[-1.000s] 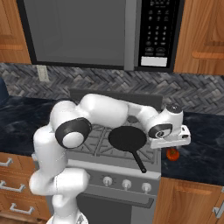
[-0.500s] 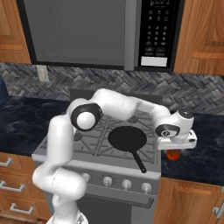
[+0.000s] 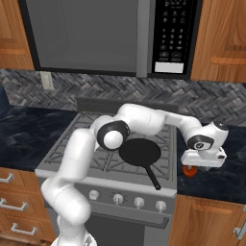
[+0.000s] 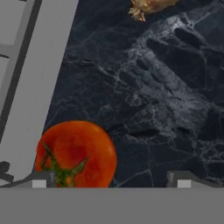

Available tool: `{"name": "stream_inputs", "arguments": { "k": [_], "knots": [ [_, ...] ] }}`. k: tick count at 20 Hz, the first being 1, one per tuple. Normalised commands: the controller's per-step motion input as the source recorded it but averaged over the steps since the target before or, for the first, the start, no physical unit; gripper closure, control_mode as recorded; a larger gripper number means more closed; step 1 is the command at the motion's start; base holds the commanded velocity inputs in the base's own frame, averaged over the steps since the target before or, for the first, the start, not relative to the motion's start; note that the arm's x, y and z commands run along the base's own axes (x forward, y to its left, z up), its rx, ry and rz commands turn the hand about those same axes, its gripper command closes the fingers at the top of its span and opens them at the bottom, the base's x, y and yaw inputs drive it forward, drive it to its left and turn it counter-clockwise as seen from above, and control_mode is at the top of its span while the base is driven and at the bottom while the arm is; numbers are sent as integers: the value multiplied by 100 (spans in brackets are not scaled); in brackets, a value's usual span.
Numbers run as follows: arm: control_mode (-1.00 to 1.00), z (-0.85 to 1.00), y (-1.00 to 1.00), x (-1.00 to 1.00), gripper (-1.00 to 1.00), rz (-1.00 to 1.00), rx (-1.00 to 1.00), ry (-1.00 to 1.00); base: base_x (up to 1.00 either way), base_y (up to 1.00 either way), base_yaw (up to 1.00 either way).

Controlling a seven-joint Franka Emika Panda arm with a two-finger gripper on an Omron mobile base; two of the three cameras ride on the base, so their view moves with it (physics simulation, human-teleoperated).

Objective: Place the pan on the front right burner on the stove. Then place the tomato and the onion in the pan and turn on the front right burner.

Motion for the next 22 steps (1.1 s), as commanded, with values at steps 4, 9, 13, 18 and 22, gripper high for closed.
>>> {"name": "stream_inputs", "arguments": {
  "k": [4, 9, 13, 18, 22],
  "knots": [
    [-100, -29, 32, 0, -100, 0, 4, 10, 0, 0, 0],
    [-100, -23, 43, 0, -100, 0, 1, 8, 0, 0, 0],
    [-100, -28, 52, -14, -100, 0, 0, 6, 0, 0, 0],
    [-100, -22, 45, -6, -100, 0, 0, 0, 0, 0, 0],
    [-100, -19, 44, 0, 100, -1, 0, 1, 0, 0, 0]
  ]
}}
